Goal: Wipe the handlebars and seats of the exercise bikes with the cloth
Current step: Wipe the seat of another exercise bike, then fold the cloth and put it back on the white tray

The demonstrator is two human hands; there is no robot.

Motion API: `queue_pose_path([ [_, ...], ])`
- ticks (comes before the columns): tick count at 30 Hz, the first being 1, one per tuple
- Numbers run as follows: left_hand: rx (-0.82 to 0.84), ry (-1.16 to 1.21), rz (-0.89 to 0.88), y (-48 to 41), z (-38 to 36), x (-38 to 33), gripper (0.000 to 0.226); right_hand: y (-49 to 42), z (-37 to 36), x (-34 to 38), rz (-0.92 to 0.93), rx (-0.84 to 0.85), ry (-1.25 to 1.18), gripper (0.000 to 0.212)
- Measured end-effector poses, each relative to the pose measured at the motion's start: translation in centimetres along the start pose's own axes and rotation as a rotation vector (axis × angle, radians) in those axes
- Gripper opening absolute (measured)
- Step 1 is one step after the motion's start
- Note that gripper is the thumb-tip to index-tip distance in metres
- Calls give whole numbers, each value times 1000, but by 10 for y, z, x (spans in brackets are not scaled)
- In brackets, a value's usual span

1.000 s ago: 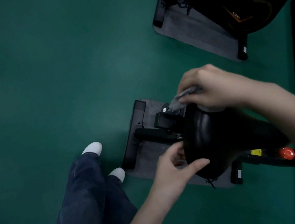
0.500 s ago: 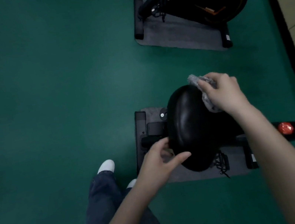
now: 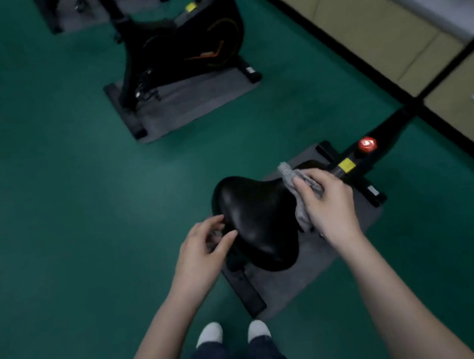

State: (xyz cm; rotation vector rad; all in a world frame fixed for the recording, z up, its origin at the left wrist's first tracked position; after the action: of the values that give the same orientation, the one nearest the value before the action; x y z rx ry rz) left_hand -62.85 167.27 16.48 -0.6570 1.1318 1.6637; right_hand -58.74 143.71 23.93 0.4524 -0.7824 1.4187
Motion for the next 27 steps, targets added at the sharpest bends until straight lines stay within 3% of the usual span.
queue_pose_path([
  [3,91,-88,-78,3,0,-23,29,34,30,-12,-194,-160,-182,8],
  [7,197,-195,-199,7,-12,-52,29,80,63,-15,-292,-329,-330,14],
  [15,405,-366,-395,35,-68,-108,35,174,135,-34,-433,-658,-381,19],
  [27,531,-531,-663,121,-213,-198,42,282,255,-103,-601,-897,-454,9],
])
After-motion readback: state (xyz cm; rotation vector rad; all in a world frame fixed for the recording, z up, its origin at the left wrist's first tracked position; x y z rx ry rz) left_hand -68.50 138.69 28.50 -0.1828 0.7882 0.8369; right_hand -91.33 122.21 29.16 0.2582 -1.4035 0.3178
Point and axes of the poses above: each hand's wrist, its own y-axis away from the middle knuckle, its own z-axis out of the back of the hand, x = y × z, the point moved 9 cm from there along -y, towards the middle knuckle, and after that the axes turned 8 degrees about z, right-handed, at the moved point
